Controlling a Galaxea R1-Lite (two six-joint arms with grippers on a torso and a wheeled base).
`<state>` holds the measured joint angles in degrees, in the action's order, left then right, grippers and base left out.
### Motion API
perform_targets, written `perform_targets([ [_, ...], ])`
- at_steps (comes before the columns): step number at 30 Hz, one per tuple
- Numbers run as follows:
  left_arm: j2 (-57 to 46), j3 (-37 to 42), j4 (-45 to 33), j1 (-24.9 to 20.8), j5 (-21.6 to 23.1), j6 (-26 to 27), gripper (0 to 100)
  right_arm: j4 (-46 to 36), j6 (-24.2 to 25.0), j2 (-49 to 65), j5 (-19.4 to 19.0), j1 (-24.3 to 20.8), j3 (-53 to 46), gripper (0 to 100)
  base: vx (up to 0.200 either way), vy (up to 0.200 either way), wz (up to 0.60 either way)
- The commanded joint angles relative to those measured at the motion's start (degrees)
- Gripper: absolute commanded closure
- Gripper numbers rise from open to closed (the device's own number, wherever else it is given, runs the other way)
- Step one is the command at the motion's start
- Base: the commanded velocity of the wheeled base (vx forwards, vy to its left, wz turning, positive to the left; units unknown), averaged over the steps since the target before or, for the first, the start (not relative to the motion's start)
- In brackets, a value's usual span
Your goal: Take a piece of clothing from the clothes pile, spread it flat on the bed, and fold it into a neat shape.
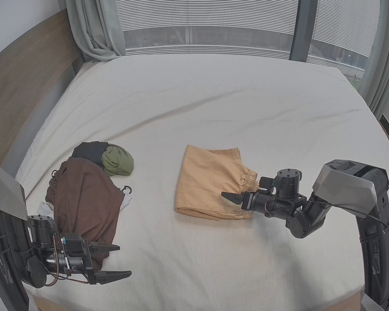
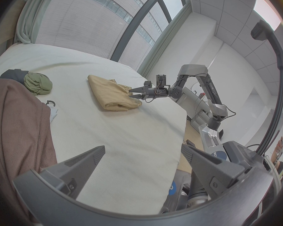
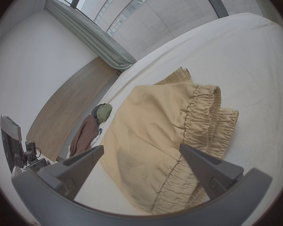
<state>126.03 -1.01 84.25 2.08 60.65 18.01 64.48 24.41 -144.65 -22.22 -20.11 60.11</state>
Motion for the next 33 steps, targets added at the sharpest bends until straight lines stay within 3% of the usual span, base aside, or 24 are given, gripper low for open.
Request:
perform_targets([
  [1, -0.7, 1.0, 0.3, -0.2, 0.0, 0.0, 0, 0.7, 0.0, 1.3, 0.0, 0.0, -0.8, 0, 0.0, 0.0, 0.0],
  [10, -15.1, 1.0, 1.0, -5.0, -0.1, -3.4, 0, 5.4, -0.3, 20.2, -0.2, -1.3, -15.5, 0, 0.0, 0.0, 0.0],
  [15, -19.3, 1.0, 1.1, -8.0, 0.0, -5.2, 0, 7.2, -3.8, 34.1, 0.4, -0.4, -27.4, 0, 0.0, 0.0, 0.0],
  [23, -22.1, 0.8, 1.4, -12.7, 1.6, -8.3, 0, 7.2, -14.3, 49.7, 0.8, 10.7, -42.6, 0, 0.0, 0.0, 0.0],
  [28, -22.9, 1.0, 1.3, -13.2, 4.7, -8.8, 0, 7.2, -16.4, 56.2, 0.8, 16.3, -47.2, 0, 0.0, 0.0, 0.0],
  [33, -25.1, 1.0, 0.5, -12.8, 7.1, -8.8, 0, 7.2, -16.7, 61.4, 0.8, 18.0, -51.0, 0, 0.0, 0.0, 0.0],
])
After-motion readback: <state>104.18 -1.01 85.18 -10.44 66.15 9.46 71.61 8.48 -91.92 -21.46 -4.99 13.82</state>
